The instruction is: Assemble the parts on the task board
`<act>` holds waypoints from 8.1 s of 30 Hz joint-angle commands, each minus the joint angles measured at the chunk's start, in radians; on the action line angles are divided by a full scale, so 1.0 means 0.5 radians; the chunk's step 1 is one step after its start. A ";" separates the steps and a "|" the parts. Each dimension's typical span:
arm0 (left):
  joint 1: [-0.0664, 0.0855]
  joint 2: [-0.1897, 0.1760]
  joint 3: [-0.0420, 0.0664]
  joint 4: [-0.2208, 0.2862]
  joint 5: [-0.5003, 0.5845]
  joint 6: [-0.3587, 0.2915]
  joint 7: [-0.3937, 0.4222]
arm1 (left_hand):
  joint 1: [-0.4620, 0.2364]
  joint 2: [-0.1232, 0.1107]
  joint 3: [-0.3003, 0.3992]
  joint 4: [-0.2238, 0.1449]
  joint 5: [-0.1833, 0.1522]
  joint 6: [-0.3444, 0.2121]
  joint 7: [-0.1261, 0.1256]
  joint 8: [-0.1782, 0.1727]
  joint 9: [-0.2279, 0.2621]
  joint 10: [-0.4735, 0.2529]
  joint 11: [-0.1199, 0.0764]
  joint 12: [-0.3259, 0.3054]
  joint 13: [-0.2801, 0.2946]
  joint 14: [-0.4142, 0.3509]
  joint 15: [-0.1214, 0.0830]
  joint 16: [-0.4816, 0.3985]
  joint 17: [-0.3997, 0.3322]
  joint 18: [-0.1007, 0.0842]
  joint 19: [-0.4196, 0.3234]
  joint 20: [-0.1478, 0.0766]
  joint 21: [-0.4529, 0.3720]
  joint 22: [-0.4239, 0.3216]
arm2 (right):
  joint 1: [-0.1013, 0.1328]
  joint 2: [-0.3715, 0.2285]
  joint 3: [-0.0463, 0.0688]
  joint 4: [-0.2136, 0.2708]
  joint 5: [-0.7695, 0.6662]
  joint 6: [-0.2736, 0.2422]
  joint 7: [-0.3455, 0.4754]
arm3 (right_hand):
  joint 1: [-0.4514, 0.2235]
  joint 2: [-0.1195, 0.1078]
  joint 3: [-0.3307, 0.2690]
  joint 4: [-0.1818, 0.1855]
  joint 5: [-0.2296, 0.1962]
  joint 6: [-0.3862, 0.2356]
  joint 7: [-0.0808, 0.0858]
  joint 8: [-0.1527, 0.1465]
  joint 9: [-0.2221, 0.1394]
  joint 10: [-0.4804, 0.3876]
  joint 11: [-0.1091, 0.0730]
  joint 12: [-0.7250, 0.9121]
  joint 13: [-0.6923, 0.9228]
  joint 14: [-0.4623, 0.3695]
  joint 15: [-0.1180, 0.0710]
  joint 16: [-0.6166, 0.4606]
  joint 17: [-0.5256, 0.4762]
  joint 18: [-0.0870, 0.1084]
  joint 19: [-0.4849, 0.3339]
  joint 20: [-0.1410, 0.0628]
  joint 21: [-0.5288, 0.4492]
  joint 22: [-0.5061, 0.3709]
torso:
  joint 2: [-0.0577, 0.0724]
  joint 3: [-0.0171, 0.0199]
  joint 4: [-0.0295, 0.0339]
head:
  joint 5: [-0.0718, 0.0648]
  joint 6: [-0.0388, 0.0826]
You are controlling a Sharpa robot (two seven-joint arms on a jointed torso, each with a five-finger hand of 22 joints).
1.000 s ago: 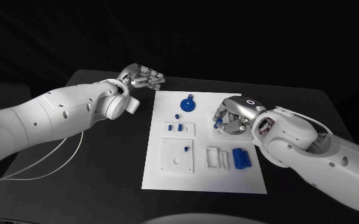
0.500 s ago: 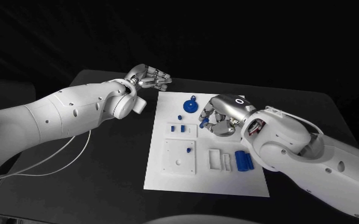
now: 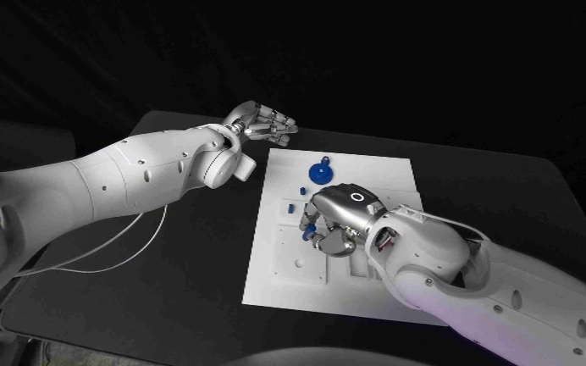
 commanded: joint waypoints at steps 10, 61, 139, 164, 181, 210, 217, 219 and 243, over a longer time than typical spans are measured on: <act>0.002 0.068 0.003 -0.039 0.015 0.071 0.015 | -0.023 0.009 -0.046 0.021 -0.020 -0.040 0.021 -0.003 -0.001 -0.029 0.008 -0.003 0.002 -0.012 0.012 -0.004 0.003 -0.007 -0.009 0.010 -0.002 -0.006 | -0.005 0.069 -0.099 -0.023 -0.060 -0.009 0.070 | 0.011 0.011 -0.004 -0.007 -0.002 0.014 -0.005 -0.002 0.003 0.161 -0.091 0.012 0.013 0.004 -0.014 -0.015 0.005 0.023 0.021 -0.014 -0.009 0.009 | -0.003 0.0026 0.002 | 0.051 -0.018; 0.001 0.072 0.004 -0.054 -0.001 0.099 -0.009 | 0.002 0.037 -0.142 0.013 -0.023 -0.126 0.037 -0.004 -0.003 -0.045 0.015 -0.002 0.002 -0.020 0.016 -0.004 0.003 -0.004 -0.002 0.015 -0.015 -0.025 | -0.052 0.023 -0.174 -0.012 -0.074 -0.018 0.011 | -0.003 0.010 0.013 -0.017 0.002 0.016 -0.006 -0.003 0.019 0.163 -0.092 0.017 0.014 0.005 -0.015 -0.019 0.008 0.026 0.035 -0.012 -0.032 0.042 | -0.005 0.0015 0.002 | 0.076 -0.051; 0.001 0.040 0.004 -0.057 -0.002 0.065 0.064 | 0.011 0.026 -0.156 -0.010 -0.006 -0.198 0.046 -0.006 -0.006 -0.044 0.015 -0.001 0.002 -0.012 0.014 0.001 0.004 0.000 0.005 0.015 -0.017 -0.029 | -0.061 -0.125 -0.072 0.010 0.385 -0.465 0.097 | -0.073 -0.074 -0.894 0.402 0.260 -0.314 0.063 -0.001 -0.078 -0.201 -0.002 0.062 0.002 0.014 0.063 -0.020 -0.153 0.080 0.078 0.082 -0.183 -0.285 | -0.004 0.0034 -0.001 | -0.008 -0.006; -0.005 -0.156 0.004 0.040 0.148 0.268 0.380 | 0.008 0.019 -0.121 -0.150 0.015 -0.096 0.033 -0.002 -0.001 0.015 -0.006 -0.005 0.001 0.093 -0.024 -0.002 0.004 -0.004 0.050 -0.026 0.046 0.006 | 0.002 -0.717 0.229 -0.054 1.870 0.330 -0.579 | -0.263 0.132 -1.211 0.463 0.541 -0.103 -0.089 0.014 0.383 -0.145 -0.214 1.304 1.666 -0.037 -0.073 0.256 0.350 -0.038 0.073 -0.061 0.276 0.019 | -0.048 0.0055 -0.036 | -0.163 0.055; -0.087 -0.150 0.004 0.006 0.157 0.300 0.378 | -0.026 0.034 -0.177 -0.146 0.001 -0.110 0.034 -0.003 -0.002 0.007 -0.003 -0.005 0.001 0.085 -0.018 -0.004 0.005 -0.006 0.036 -0.019 0.048 0.006 | -0.019 -0.756 0.224 -0.015 1.626 0.696 -0.938 | -0.408 0.118 -1.146 0.622 0.329 -0.149 -0.109 -0.003 0.976 -0.059 -0.220 1.293 1.928 0.001 -0.076 0.387 0.676 -0.061 0.091 -0.067 0.396 0.120 | -0.127 0.0061 -0.049 | -0.211 -0.083; -0.139 -0.101 0.003 -0.063 0.171 0.354 0.386 | -0.200 -0.082 -0.510 0.070 -0.049 -0.272 0.055 -0.008 -0.008 -0.043 0.019 0.000 0.003 0.044 0.006 -0.003 0.007 -0.005 0.028 0.008 0.007 -0.034 | -0.025 -0.565 0.062 -0.135 1.249 0.696 -0.950 | -0.447 -0.068 -0.998 0.852 0.016 -0.272 -0.045 -0.004 0.592 -0.013 -0.184 1.418 2.132 0.015 -0.051 0.493 0.790 -0.048 0.097 -0.043 0.511 0.246 | -0.211 -0.0121 -0.055 | -0.221 -0.201; -0.152 -0.106 0.003 -0.063 0.171 0.369 0.385 | -0.204 -0.098 -0.486 0.132 -0.055 -0.342 0.063 -0.014 -0.011 -0.054 0.024 -0.002 0.003 0.039 0.008 -0.004 0.006 -0.005 0.030 0.009 0.000 -0.038 | -0.025 -0.513 0.052 -0.155 1.151 0.621 -0.948 | -0.454 -0.121 -1.010 0.889 0.005 -0.255 -0.052 -0.002 0.599 -0.006 -0.188 1.429 2.141 0.015 -0.054 0.494 0.793 -0.053 0.098 -0.045 0.521 0.255 | -0.223 -0.0127 -0.054 | -0.211 -0.201; -0.155 -0.108 0.003 -0.062 0.171 0.372 0.383 | -0.207 -0.098 -0.485 0.138 -0.055 -0.349 0.064 -0.012 -0.011 -0.058 0.024 -0.001 0.003 0.037 0.009 -0.004 0.006 -0.005 0.029 0.010 -0.001 -0.038 | -0.025 -0.497 0.051 -0.154 1.142 0.591 -0.947 | -0.449 -0.135 -1.012 0.912 0.004 -0.250 -0.054 -0.003 0.606 -0.004 -0.190 1.439 2.150 0.015 -0.056 0.497 0.797 -0.056 0.099 -0.049 0.525 0.260 | -0.223 -0.0131 -0.050 | -0.209 -0.204; -0.159 -0.120 0.003 -0.055 0.171 0.414 0.344 | -0.202 -0.120 -0.464 0.180 -0.053 -0.371 0.068 -0.012 -0.011 -0.085 0.032 0.000 0.003 0.021 0.015 -0.004 0.006 -0.002 0.024 0.017 -0.013 -0.040 | -0.025 -0.384 0.003 -0.232 1.118 0.603 -0.948 | -0.417 -0.137 -0.897 0.766 -0.002 -0.247 -0.050 -0.002 0.603 -0.019 -0.190 1.397 2.141 0.014 -0.059 0.462 0.801 -0.066 0.097 -0.056 0.484 0.267 | -0.206 -0.0164 -0.045 | -0.189 -0.198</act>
